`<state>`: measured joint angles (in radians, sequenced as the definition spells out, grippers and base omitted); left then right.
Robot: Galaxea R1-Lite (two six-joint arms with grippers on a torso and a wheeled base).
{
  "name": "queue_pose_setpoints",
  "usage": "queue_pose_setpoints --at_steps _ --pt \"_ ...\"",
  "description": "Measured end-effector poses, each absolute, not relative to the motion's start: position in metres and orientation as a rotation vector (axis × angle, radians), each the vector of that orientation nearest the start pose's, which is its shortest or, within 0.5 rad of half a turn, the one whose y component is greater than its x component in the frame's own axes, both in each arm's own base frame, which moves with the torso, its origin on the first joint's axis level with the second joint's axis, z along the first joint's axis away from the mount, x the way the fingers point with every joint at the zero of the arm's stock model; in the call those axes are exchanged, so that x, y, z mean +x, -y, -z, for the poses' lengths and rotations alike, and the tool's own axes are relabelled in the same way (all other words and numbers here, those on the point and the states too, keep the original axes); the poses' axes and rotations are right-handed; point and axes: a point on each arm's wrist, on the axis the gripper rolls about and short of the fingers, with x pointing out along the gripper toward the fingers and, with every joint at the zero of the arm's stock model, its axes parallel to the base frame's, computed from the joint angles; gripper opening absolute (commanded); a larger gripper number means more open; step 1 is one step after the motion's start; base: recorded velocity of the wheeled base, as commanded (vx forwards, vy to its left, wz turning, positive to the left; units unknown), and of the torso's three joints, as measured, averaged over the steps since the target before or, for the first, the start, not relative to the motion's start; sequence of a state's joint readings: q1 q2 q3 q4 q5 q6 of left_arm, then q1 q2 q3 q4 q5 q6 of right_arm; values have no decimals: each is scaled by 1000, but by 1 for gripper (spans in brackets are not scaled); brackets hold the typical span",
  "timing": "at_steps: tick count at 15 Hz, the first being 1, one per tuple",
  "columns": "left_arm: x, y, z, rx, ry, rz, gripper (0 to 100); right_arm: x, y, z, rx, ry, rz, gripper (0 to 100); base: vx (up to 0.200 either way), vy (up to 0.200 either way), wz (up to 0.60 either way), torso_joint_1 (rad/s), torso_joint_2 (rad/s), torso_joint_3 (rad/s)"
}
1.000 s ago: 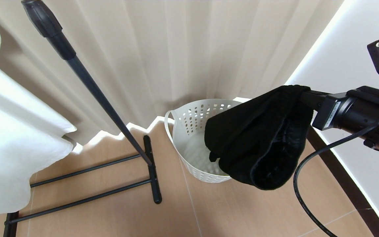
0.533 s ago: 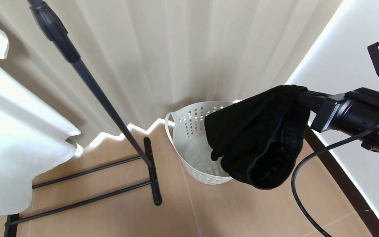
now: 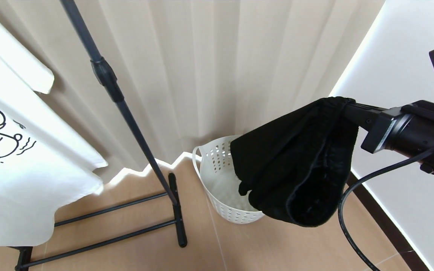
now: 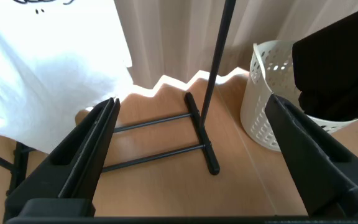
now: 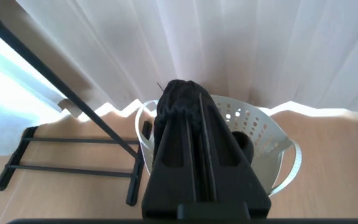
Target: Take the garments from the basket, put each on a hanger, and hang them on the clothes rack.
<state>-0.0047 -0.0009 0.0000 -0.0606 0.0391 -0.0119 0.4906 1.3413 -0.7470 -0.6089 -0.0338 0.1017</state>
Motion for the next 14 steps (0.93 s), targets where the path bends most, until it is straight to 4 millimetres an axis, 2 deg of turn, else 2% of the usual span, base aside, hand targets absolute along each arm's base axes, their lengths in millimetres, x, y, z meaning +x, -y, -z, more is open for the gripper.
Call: queue_pose_setpoints --at_steps 8,14 --pt "-23 -1 -82 -13 62 -35 100 194 -103 -258 102 -7 -456 0 0 0 0 128 -472 -139" --pt "-23 -1 -82 -12 62 -33 100 194 -103 -256 95 -12 -454 0 0 0 0 179 -504 -216"
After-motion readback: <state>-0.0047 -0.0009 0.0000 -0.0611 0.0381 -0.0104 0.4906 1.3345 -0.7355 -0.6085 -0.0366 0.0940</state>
